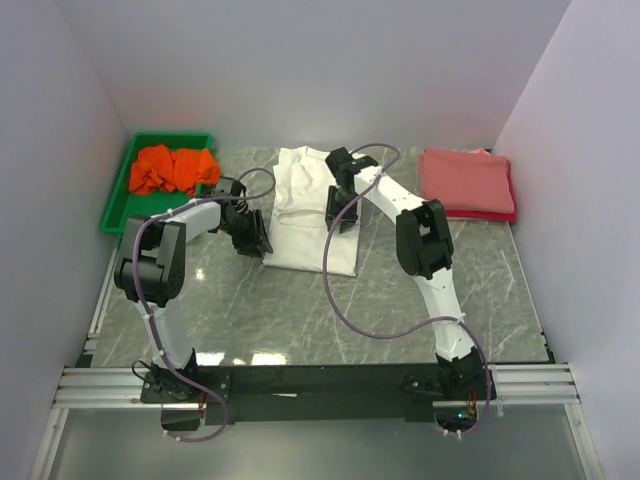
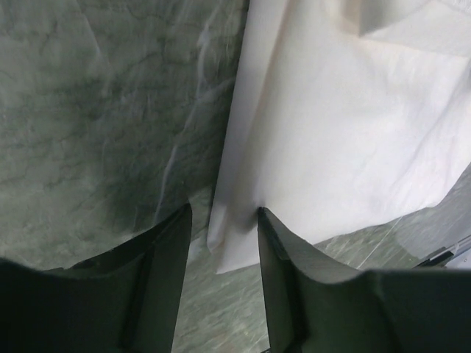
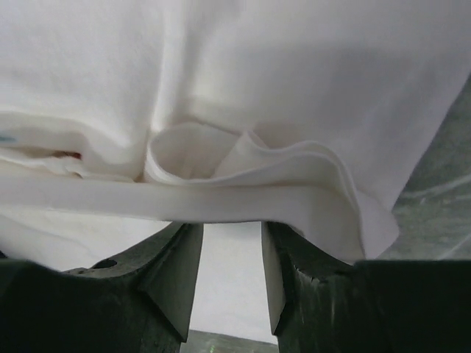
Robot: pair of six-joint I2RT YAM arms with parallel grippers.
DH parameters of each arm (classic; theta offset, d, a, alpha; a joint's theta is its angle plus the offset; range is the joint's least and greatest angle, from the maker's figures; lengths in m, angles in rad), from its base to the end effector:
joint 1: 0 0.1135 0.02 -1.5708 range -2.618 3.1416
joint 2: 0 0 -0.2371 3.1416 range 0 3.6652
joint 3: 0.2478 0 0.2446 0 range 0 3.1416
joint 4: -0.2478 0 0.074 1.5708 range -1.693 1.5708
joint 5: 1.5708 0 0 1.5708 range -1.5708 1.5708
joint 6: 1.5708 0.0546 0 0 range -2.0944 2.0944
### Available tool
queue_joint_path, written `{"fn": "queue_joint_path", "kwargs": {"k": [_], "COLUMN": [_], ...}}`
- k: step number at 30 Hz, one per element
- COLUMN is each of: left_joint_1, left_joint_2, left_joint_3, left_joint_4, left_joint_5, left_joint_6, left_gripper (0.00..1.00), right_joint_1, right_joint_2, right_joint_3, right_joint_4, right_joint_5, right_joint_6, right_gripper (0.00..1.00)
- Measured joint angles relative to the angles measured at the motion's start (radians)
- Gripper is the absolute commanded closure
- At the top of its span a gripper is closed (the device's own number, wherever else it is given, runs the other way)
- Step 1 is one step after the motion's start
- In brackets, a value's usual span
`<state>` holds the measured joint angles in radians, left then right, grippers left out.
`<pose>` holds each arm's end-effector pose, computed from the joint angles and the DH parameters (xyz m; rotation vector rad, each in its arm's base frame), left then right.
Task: Fold and stack the t-shirts
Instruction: Fold the tshirt
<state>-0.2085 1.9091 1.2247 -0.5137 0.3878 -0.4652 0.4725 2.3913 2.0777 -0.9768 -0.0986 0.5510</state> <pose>0.3535 -0.0959 0.1177 -0.2588 2.8257 -0.7022 0.4187 0.2201 0.1358 0.0945 2.9258 0.3282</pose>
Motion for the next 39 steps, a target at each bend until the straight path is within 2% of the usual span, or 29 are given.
{"fn": "queue_joint_path", "kwargs": {"k": [6, 15, 21, 24, 32, 39], "left_joint_1": [-0.001, -0.003, -0.005, -0.005, -0.005, -0.005], "left_joint_2": [-0.017, -0.049, -0.053, -0.054, -0.057, -0.074], "left_joint_3": [-0.036, -0.083, -0.084, -0.084, -0.087, -0.113], "left_joint_4": [0.002, 0.004, -0.002, -0.003, -0.002, 0.001], "left_joint_5": [0.001, 0.008, 0.008, 0.011, 0.018, 0.031], "left_joint_6": [0.009, 0.010, 0.010, 0.010, 0.011, 0.010], "left_gripper": [0.61, 0.60, 0.58, 0.57, 0.56, 0.58], "right_joint_1": [-0.002, -0.052, -0.084, -0.082, -0.053, 0.033], "right_joint_2": [0.049, 0.045, -0.004, -0.112, -0.457, -0.544], "right_joint_3": [0.102, 0.140, 0.127, 0.029, -0.386, -0.697], "right_joint_4": [0.006, 0.126, 0.180, 0.204, 0.238, 0.254], "right_joint_5": [0.033, 0.105, 0.107, 0.102, 0.064, 0.022], "right_joint_6": [0.045, 0.157, 0.165, 0.154, 0.123, 0.133], "right_gripper": [0.56, 0.55, 0.54, 0.53, 0.52, 0.52]}}
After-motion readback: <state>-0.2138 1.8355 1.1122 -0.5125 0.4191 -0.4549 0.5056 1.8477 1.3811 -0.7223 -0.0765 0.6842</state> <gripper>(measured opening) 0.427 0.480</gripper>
